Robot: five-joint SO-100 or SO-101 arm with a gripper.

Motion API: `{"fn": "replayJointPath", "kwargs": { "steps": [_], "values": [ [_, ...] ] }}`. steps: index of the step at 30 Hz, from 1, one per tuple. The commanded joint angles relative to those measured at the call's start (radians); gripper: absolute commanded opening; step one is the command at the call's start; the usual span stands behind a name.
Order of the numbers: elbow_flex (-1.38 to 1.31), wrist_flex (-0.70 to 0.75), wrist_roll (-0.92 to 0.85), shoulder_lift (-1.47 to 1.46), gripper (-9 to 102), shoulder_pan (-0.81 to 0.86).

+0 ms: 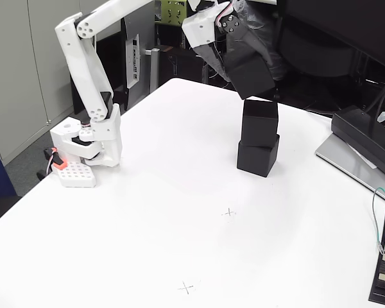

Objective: Stack the 3 blocks

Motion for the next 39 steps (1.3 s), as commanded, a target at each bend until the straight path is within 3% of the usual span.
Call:
{"fn": "replayJointPath", "kwargs": {
  "steps": [1, 39],
  "values": [
    [-0.003, -0.002, -0.006, 0.035, -1, 0.002],
    [-0.021, -0.005, 0.003, -0.132, 0, 0.002]
  ]
}}
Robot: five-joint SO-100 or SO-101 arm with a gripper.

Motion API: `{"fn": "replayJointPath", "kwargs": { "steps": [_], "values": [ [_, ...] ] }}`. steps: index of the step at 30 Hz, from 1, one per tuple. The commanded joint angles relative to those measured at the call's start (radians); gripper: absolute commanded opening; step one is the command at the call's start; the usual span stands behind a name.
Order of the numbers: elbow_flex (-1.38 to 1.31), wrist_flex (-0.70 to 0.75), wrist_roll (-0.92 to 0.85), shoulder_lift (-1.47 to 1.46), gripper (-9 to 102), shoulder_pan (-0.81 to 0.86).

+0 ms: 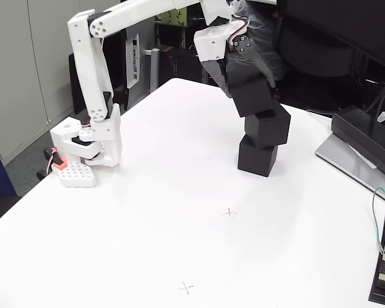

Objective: Stack the 3 blocks

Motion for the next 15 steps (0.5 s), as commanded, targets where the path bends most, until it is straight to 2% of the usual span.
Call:
{"fn": "replayJointPath", "kwargs": {
  "steps": [1, 15],
  "values": [
    [-0.023, -0.006, 0.003, 0.012, 0, 0.002],
    [-0.172, -0.002, 0.002, -0.002, 0, 0.020]
  ]
}}
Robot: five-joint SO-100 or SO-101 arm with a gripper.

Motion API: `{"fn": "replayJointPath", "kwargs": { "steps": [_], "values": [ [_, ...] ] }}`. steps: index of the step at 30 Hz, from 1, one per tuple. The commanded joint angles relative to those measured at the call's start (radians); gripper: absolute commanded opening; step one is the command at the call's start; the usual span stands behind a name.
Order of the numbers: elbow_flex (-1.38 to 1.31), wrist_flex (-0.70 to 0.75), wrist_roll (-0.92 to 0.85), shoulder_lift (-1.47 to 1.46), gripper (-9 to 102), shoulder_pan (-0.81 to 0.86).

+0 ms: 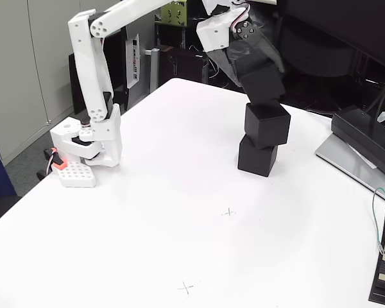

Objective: Stack the 3 blocks

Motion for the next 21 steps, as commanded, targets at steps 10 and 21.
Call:
{"fn": "replayJointPath", "kwargs": {
  "steps": [10, 21],
  "values": [
    [-0.049, -0.002, -0.003, -0.077, 0, 0.003],
    [-0.051, -0.003, 0.000, -0.084, 0, 0.003]
  ]
}}
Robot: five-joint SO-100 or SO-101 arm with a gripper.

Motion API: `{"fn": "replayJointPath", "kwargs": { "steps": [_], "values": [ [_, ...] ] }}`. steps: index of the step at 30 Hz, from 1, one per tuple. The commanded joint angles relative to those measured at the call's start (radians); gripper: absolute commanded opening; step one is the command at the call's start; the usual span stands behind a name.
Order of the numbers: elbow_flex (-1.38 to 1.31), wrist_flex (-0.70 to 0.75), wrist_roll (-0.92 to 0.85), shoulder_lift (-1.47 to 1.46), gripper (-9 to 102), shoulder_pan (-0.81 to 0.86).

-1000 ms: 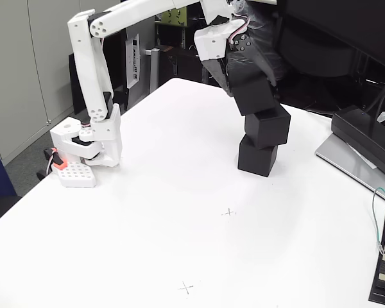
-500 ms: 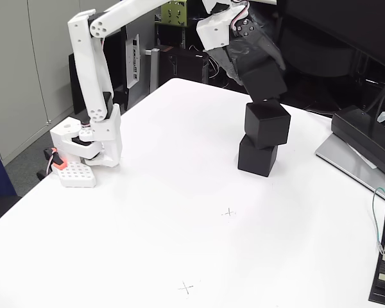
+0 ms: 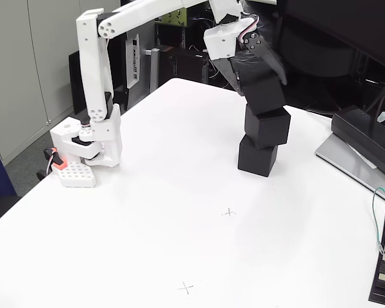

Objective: Stack the 3 blocks

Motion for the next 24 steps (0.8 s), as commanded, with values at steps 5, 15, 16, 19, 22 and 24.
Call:
{"fn": "replayJointPath", "kwargs": {
  "steps": [5, 15, 16, 19, 22, 24],
  "values": [
    [-0.037, -0.005, -0.005, 0.008, 11, 0.008],
    [-0.035, -0.003, -0.009, 0.008, 35, 0.008],
    [-0.035, -0.003, -0.009, 0.008, 36, 0.008],
    [-0.035, -0.003, -0.009, 0.008, 37, 0.008],
    [-0.035, -0.003, -0.009, 0.008, 37, 0.008],
    [-0.035, -0.003, -0.009, 0.008, 37, 0.008]
  ]
}}
